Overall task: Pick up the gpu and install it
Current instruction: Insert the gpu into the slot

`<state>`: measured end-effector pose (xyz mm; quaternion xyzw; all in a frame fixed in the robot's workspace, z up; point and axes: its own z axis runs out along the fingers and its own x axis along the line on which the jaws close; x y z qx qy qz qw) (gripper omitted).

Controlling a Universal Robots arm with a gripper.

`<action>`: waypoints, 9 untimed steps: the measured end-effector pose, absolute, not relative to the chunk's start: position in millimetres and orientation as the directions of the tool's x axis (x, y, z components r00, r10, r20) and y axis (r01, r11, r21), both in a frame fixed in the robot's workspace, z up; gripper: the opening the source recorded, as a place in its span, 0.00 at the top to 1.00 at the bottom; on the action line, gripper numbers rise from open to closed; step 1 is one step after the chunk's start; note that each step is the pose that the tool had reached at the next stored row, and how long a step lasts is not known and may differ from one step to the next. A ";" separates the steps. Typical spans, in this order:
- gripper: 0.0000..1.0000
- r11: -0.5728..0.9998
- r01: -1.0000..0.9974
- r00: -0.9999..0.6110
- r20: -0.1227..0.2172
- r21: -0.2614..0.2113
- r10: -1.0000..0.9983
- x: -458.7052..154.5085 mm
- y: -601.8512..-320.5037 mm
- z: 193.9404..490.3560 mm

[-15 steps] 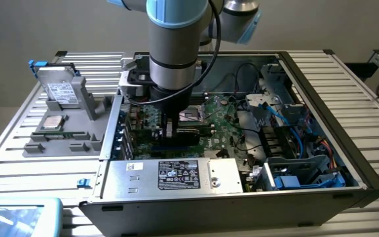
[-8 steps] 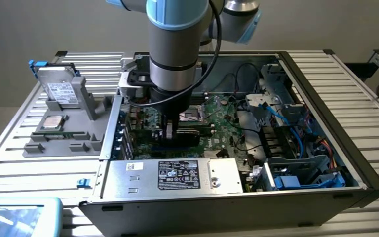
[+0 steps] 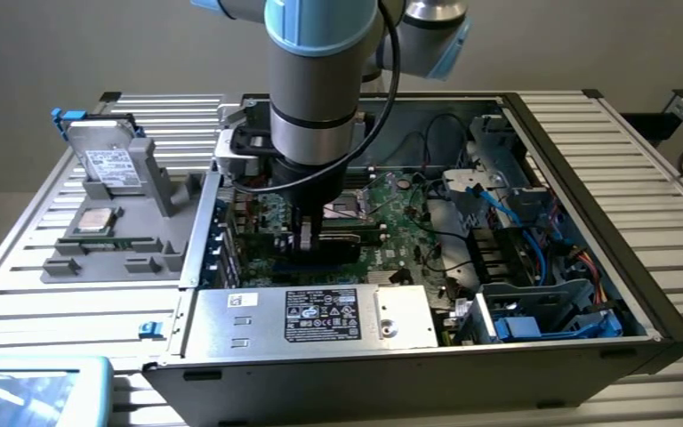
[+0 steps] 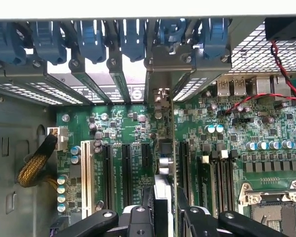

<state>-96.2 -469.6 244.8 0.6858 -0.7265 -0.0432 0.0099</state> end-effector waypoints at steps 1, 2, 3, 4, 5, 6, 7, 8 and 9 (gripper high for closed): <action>0.71 0.056 -0.995 -0.060 -0.045 0.076 -0.997 -96.3 -469.6 244.7; 0.71 0.057 -0.995 -0.060 -0.045 0.076 -0.997 -96.6 -469.6 244.7; 0.71 0.057 -0.995 -0.061 -0.046 0.076 -0.997 -96.7 -469.6 244.7; 0.71 0.057 -0.995 -0.061 -0.045 0.076 -0.997 -96.8 -469.9 244.8; 0.71 0.058 -0.995 -0.061 -0.046 0.077 -0.997 -96.2 -470.6 244.7; 0.71 0.058 -0.995 -0.062 -0.045 0.076 -0.997 -95.3 -470.7 244.9; 0.71 0.059 -0.995 -0.063 -0.045 0.077 -0.997 -94.4 -470.7 245.2; 0.71 0.060 -0.995 -0.063 -0.045 0.077 -0.997 -93.6 -470.7 245.5; 0.71 0.059 -0.995 -0.063 -0.045 0.076 -0.997 -93.5 -470.7 245.8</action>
